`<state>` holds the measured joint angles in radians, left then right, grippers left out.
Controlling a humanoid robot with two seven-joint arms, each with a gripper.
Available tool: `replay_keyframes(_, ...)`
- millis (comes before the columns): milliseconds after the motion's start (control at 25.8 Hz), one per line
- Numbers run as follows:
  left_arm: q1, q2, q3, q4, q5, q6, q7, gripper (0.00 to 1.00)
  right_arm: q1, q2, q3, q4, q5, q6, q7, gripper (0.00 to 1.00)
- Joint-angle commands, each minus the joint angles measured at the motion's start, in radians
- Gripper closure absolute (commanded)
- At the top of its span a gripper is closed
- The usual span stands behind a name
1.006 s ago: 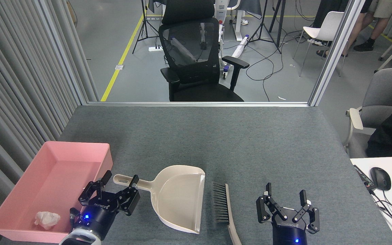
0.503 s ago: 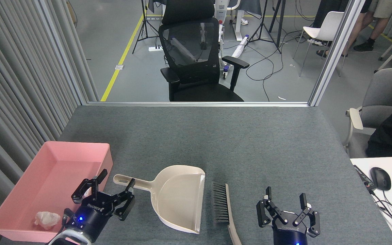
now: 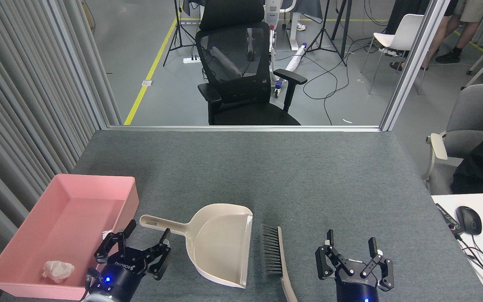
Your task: Sweep and dump garbage into bin
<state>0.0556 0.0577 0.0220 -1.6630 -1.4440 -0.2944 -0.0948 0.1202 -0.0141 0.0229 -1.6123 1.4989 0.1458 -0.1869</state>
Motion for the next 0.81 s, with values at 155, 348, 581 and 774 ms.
replay_keyframes(155, 0.021, -0.019, 0.007, 0.000, -0.009, 0.001, 0.000, 0.08, -0.002, -0.001, 0.000, 0.000, 0.000, -0.005, 0.027, 0.02)
replay_keyframes(348, 0.023, -0.025, 0.009, -0.001, -0.007, 0.014, 0.000, 0.08, -0.005, 0.002, 0.000, 0.002, 0.000, -0.005, 0.027, 0.02)
replay_keyframes(581, 0.026, -0.041, 0.009, -0.001, -0.009, 0.034, 0.001, 0.08, -0.004, 0.000, 0.000, 0.002, 0.000, -0.005, 0.027, 0.02)
replay_keyframes(774, 0.026, -0.039, 0.010, 0.000, -0.007, 0.029, 0.001, 0.08, -0.004, 0.000, 0.002, 0.002, 0.000, -0.005, 0.027, 0.02)
